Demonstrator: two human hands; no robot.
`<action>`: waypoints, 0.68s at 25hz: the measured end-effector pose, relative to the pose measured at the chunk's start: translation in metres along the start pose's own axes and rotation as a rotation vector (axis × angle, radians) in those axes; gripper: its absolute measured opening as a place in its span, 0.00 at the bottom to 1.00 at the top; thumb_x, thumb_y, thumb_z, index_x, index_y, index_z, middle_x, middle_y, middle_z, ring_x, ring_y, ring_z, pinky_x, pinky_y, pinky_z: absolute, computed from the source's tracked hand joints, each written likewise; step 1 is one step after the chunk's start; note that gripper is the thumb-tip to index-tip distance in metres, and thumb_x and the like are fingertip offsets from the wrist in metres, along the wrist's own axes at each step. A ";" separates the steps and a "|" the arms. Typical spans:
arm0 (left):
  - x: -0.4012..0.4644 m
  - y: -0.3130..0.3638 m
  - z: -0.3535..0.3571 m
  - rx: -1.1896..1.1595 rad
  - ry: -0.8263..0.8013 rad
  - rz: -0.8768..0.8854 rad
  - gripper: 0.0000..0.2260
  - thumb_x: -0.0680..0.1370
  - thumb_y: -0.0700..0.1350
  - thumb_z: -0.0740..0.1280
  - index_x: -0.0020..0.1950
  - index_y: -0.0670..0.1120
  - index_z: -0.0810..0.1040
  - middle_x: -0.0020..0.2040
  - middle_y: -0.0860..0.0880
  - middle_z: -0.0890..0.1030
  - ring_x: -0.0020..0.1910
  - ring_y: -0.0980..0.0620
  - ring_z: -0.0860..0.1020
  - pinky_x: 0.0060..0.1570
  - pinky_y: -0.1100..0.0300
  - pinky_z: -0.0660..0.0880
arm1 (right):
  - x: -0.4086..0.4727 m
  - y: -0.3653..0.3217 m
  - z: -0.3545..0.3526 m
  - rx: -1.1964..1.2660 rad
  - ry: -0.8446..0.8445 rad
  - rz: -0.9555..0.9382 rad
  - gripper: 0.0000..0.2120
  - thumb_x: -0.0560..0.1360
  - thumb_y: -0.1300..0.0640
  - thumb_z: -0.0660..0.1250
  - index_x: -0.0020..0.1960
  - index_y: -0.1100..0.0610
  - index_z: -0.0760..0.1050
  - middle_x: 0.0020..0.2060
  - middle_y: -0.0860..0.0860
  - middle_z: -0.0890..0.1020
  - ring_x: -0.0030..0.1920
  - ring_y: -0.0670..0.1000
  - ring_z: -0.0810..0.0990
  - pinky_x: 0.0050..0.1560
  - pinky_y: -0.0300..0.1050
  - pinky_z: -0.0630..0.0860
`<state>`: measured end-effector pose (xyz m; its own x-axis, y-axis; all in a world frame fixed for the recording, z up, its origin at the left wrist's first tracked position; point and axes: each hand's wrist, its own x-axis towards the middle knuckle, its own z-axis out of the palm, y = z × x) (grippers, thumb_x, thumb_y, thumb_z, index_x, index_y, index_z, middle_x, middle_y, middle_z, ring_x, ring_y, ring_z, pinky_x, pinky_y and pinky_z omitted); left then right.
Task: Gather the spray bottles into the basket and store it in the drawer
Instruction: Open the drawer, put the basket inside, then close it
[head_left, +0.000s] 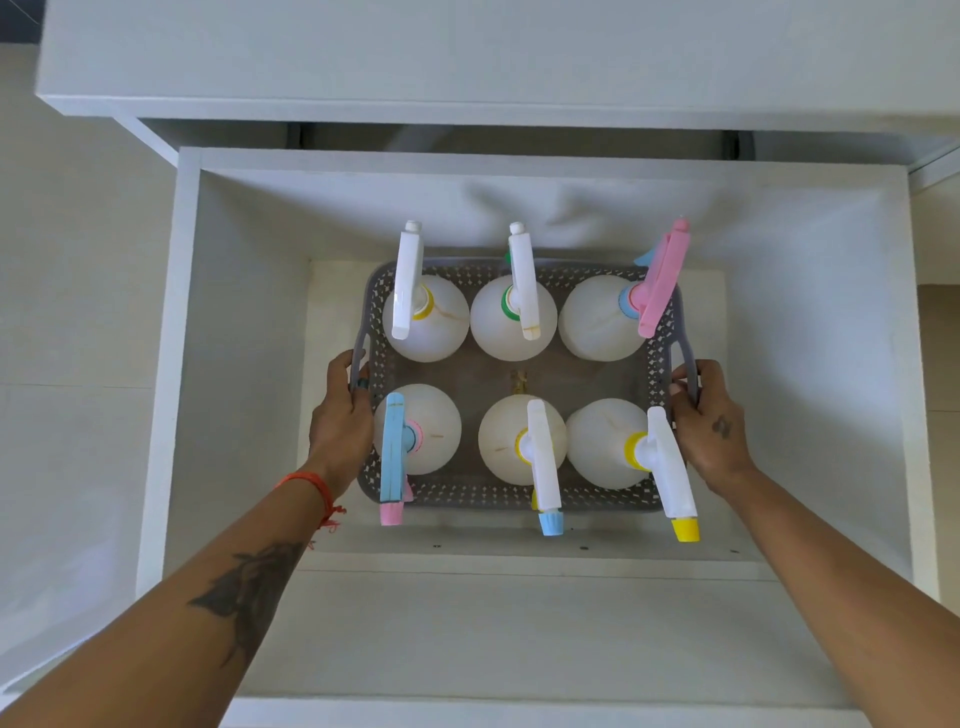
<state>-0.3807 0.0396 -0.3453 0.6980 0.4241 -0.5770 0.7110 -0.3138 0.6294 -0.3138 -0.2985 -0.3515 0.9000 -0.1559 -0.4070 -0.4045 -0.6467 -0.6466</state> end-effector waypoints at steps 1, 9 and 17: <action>0.001 -0.001 0.000 0.001 -0.001 -0.002 0.17 0.82 0.47 0.51 0.71 0.54 0.58 0.45 0.47 0.75 0.38 0.52 0.75 0.35 0.61 0.72 | 0.000 0.001 0.000 -0.006 0.002 0.003 0.04 0.78 0.60 0.58 0.52 0.59 0.68 0.38 0.57 0.78 0.42 0.62 0.78 0.43 0.50 0.73; -0.024 0.014 -0.021 0.011 0.058 0.000 0.22 0.81 0.46 0.56 0.74 0.57 0.55 0.72 0.47 0.68 0.64 0.43 0.72 0.59 0.52 0.71 | -0.016 -0.032 -0.034 0.124 -0.120 0.161 0.42 0.66 0.61 0.68 0.73 0.43 0.51 0.61 0.56 0.75 0.55 0.58 0.78 0.54 0.47 0.73; -0.134 0.062 -0.065 -0.120 0.180 0.157 0.19 0.79 0.44 0.60 0.70 0.48 0.64 0.67 0.44 0.74 0.64 0.44 0.73 0.63 0.51 0.69 | -0.113 -0.084 -0.098 0.307 0.105 0.041 0.31 0.74 0.60 0.67 0.72 0.49 0.59 0.65 0.56 0.74 0.59 0.52 0.76 0.57 0.45 0.69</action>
<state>-0.4358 0.0184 -0.1958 0.7649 0.5257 -0.3722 0.5722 -0.2892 0.7674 -0.3659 -0.2994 -0.1878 0.8872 -0.2638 -0.3785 -0.4567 -0.3852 -0.8019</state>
